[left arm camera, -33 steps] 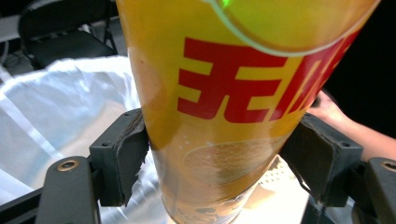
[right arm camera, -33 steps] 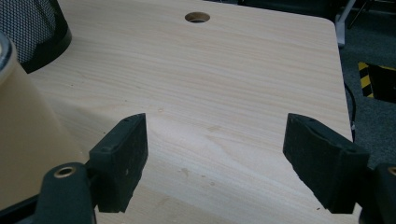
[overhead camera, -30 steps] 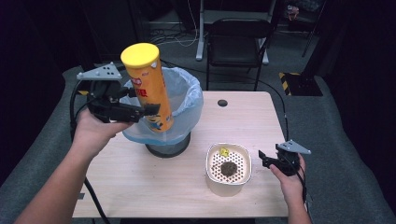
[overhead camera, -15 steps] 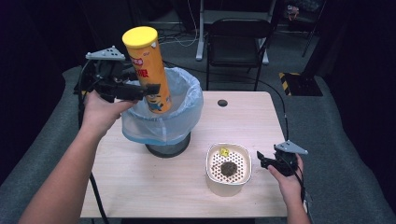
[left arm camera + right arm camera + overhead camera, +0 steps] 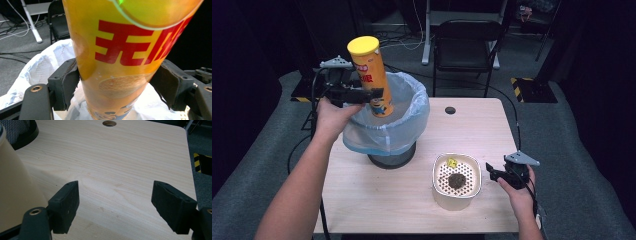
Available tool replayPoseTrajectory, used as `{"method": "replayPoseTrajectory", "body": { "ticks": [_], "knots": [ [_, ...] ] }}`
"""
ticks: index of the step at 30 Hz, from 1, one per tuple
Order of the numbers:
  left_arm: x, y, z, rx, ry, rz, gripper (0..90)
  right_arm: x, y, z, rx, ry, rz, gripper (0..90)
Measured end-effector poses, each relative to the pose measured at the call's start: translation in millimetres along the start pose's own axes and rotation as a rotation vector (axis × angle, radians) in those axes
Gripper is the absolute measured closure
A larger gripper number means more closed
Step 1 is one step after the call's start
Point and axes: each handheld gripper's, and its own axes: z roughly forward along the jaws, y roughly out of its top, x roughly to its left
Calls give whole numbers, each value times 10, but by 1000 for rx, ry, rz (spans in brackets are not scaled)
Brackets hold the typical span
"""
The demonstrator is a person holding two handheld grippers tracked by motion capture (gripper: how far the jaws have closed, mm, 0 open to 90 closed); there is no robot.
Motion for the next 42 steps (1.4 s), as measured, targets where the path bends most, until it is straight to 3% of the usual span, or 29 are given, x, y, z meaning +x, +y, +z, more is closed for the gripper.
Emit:
{"method": "replayPoseTrajectory", "body": {
  "ticks": [8,13,17,20,22,24,28,38,42],
  "knots": [
    [86,-102,162,44,25,-21,242,8,-6,13,4,6,-3,227],
    [100,-124,254,89,39,-9,242,5,-6,17,5,9,-3,228],
    [143,-135,307,110,15,-48,238,9,-6,20,4,11,-4,228],
    [136,-138,306,100,45,-53,125,4,-5,12,2,9,-2,227],
    [129,-153,291,117,51,-35,87,-6,-8,12,-1,10,1,228],
    [125,-183,256,113,77,-16,85,-10,-12,12,2,9,11,228],
    [169,-236,158,100,75,-38,88,-3,-9,12,1,15,11,228],
    [208,-385,-209,59,65,-45,150,3,-10,10,1,13,11,228],
    [198,-495,-339,63,35,-48,171,-3,-13,14,1,13,5,228]
  ]
}}
